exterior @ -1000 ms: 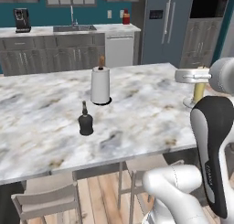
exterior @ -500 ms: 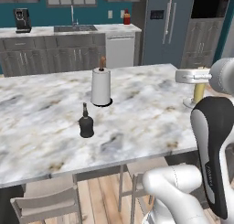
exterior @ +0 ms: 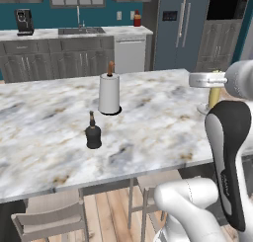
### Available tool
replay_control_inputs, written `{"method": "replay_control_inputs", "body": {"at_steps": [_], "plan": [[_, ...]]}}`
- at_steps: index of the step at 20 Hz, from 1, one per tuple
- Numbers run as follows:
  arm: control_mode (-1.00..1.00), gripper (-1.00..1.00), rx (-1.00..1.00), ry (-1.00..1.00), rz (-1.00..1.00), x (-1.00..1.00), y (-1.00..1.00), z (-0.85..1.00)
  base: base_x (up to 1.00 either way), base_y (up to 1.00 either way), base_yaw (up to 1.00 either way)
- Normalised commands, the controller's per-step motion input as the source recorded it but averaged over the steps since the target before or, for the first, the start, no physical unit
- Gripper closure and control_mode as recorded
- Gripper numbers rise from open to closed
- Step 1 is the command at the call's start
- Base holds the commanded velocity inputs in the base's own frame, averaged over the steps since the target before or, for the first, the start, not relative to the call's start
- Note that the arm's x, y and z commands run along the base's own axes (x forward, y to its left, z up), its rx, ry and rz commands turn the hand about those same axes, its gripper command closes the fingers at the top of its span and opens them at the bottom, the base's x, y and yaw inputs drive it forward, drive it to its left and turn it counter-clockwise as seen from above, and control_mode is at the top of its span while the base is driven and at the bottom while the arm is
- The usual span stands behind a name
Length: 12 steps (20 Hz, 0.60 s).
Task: Get the candle and the liquor from the cabinet and move them to the dining counter.
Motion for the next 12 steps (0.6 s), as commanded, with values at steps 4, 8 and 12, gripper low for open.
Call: {"method": "replay_control_inputs", "body": {"at_steps": [4, 8, 12], "plan": [[-1.0, 1.0, 0.02, 0.0, 0.09, 0.82, -0.34, -0.03, 0.0, 0.0, 0.0], [-1.0, 1.0, 0.02, 0.0, 0.13, 0.9, -0.23, -0.16, 0.0, 0.0, 0.0], [-1.0, 1.0, 0.0, 0.0, 0.21, 0.82, 0.0, -0.36, 0.0, 0.0, 0.0]]}}
